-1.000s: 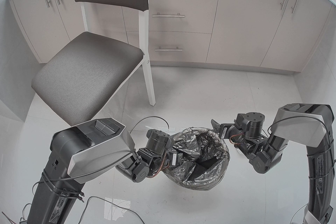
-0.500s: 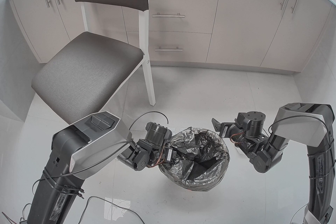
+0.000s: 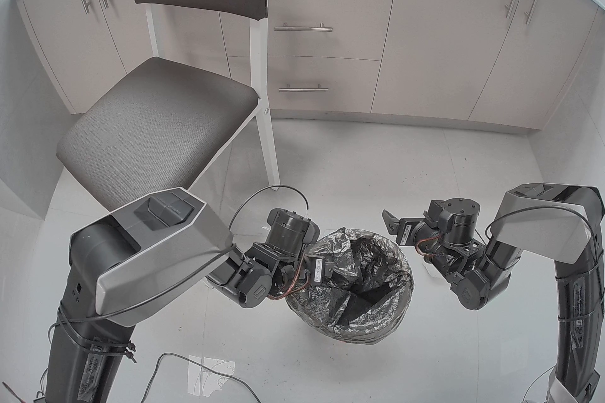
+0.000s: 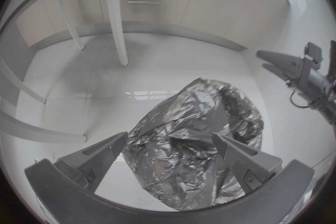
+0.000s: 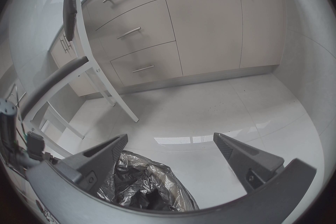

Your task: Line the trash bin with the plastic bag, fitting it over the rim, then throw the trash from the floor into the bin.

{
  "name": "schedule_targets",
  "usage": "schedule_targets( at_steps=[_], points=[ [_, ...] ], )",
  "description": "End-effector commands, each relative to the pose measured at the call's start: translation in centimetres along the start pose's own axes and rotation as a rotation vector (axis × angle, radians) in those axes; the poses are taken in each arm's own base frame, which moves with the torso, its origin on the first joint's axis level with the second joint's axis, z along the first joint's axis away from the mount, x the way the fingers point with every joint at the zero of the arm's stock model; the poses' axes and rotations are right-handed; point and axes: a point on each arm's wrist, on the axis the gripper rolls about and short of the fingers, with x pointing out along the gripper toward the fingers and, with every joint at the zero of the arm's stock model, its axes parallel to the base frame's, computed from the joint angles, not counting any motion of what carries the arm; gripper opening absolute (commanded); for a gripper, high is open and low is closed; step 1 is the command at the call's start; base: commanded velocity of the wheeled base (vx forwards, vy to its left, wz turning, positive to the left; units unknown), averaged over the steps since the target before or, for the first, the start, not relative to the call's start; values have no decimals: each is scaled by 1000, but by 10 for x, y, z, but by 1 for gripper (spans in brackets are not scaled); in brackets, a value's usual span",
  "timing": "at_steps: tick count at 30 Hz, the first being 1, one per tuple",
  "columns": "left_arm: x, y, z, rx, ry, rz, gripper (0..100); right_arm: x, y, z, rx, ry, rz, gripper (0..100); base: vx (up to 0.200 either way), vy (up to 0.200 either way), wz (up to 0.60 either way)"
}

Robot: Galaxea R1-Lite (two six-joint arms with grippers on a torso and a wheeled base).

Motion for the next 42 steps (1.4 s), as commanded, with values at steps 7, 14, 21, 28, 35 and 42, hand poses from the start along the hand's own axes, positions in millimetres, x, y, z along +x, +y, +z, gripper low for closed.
schedule_targets(
  at_steps=[7, 14, 21, 28, 35, 42],
  points=[
    [-1, -9, 8, 148, -75, -47, 100, 0, -1, 2, 2, -7, -1, 100, 0, 0, 0],
    [16, -14, 6, 219, -91, -45, 100, 0, -1, 2, 0, -5, -2, 100, 0, 0, 0],
    [49, -17, 2, 300, -120, -14, 100, 1, -2, 2, 1, -7, -4, 100, 0, 0, 0],
    [69, -19, 6, 342, -121, 15, 100, 1, -5, 4, 3, -11, -11, 100, 0, 0, 0],
    [81, -22, 23, 347, -83, 97, 100, 1, -4, 5, 4, -16, -10, 100, 0, 0, 0],
    [87, -20, 18, 366, 3, 150, 100, 0, -4, 8, 5, -23, -8, 100, 0, 0, 0]
  ],
)
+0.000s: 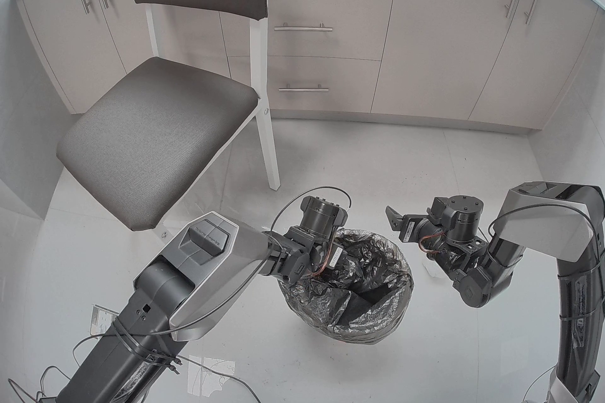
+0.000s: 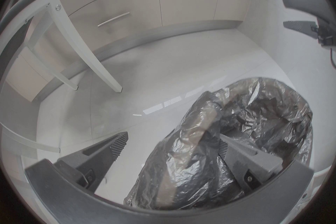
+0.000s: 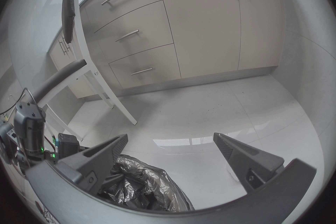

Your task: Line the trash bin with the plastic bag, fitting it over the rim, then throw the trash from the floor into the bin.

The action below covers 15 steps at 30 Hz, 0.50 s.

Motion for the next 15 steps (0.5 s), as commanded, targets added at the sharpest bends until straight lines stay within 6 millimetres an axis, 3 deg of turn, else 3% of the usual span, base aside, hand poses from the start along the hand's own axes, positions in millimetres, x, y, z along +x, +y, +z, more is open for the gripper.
schedule_targets(
  at_steps=[1, 6, 15],
  points=[
    [14, -2, -18, 21, 82, 16, 100, -1, 0, 3, 2, -7, 1, 100, 0, 0, 0],
    [18, 1, -27, 21, 121, 47, 100, -1, 0, 3, 2, -7, 1, 100, 0, 0, 0],
    [-12, -1, 14, -57, 28, 34, 100, -1, 0, 3, 2, -7, 1, 100, 0, 0, 0]
  ],
)
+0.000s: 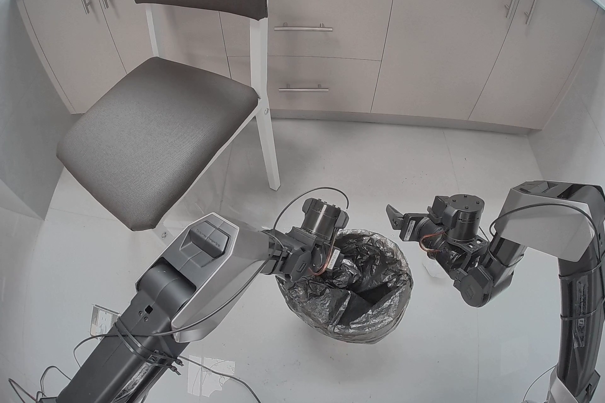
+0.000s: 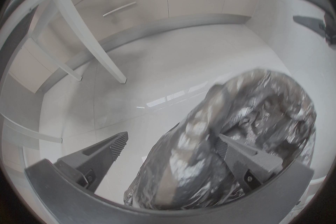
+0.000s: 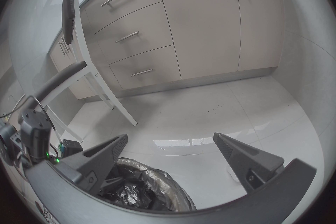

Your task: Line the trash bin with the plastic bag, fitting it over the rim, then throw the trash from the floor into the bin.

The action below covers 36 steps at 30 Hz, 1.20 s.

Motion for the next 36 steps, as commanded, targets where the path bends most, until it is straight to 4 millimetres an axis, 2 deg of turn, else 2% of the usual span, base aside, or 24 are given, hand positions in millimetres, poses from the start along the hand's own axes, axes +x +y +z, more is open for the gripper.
schedule_targets(
  at_steps=[1, 5, 6, 8, 10, 13, 15, 17, 22, 31, 36],
  points=[
    [-22, -1, 25, -24, -64, -11, 100, 0, 0, 0, 0, 0, 1, 100, 0, 0, 0],
    [-34, -4, 37, -43, -94, -23, 100, 0, 0, 0, 0, 0, 1, 100, 0, 0, 0],
    [-43, -5, 42, -55, -102, -30, 100, 0, 0, 1, 0, -1, 1, 100, 0, 0, 0],
    [-47, -6, 42, -55, -99, -33, 100, 0, 0, 1, 0, -1, 1, 100, 0, 0, 0],
    [-65, -8, 43, -65, -83, -46, 100, 0, 0, 0, 0, 2, 0, 100, 0, 0, 0],
    [-80, -10, 36, -87, -45, -63, 100, -1, 1, 0, -2, 2, 2, 100, 0, 0, 0],
    [-80, -10, 36, -87, -45, -63, 100, -1, 1, 0, -2, 2, 2, 100, 0, 0, 0],
    [-80, -9, 14, -77, 27, -59, 100, -1, 1, -1, -2, 3, 2, 100, 0, 0, 0],
    [-74, -3, -11, -61, 105, -42, 100, -1, 1, -1, -2, 3, 2, 100, 0, 0, 0],
    [-52, -9, -34, -44, 147, -36, 100, -1, 1, 0, -2, 2, 2, 100, 0, 0, 0],
    [-44, -10, -38, -44, 164, -65, 100, -1, 1, -1, -2, 3, 2, 100, 0, 0, 0]
  ],
)
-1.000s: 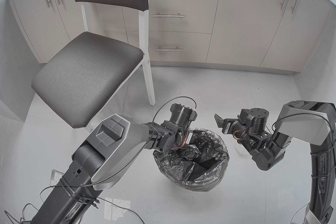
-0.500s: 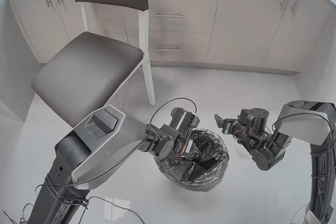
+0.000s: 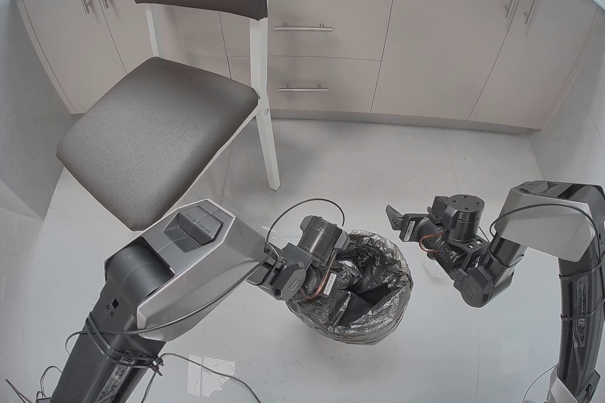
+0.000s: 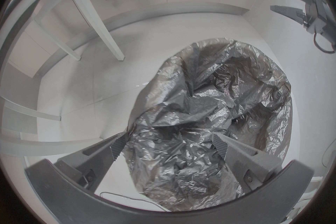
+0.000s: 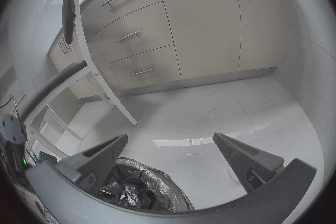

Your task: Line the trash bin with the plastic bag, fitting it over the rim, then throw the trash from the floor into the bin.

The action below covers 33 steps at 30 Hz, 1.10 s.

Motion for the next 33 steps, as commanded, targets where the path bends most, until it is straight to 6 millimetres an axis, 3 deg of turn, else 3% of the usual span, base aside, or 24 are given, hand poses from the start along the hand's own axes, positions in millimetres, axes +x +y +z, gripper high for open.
schedule_targets(
  at_steps=[1, 6, 22, 28, 33],
  points=[
    [14, -1, -7, 2, 30, -20, 100, 0, 0, -1, -1, 1, 0, 100, 0, 0, 0],
    [21, 8, -4, -15, 48, -11, 100, 0, 0, -1, -2, 3, 0, 100, 0, 0, 0],
    [21, 6, 5, -83, 163, -7, 100, 1, 0, -2, -2, 3, 0, 100, 0, 0, 0],
    [-3, -3, 22, -186, 123, -44, 100, 1, 0, -2, -4, 4, 0, 100, 0, 0, 0],
    [-24, -10, 24, -219, 156, -147, 100, 1, 0, -2, -4, 3, 0, 100, 0, 0, 0]
  ],
)
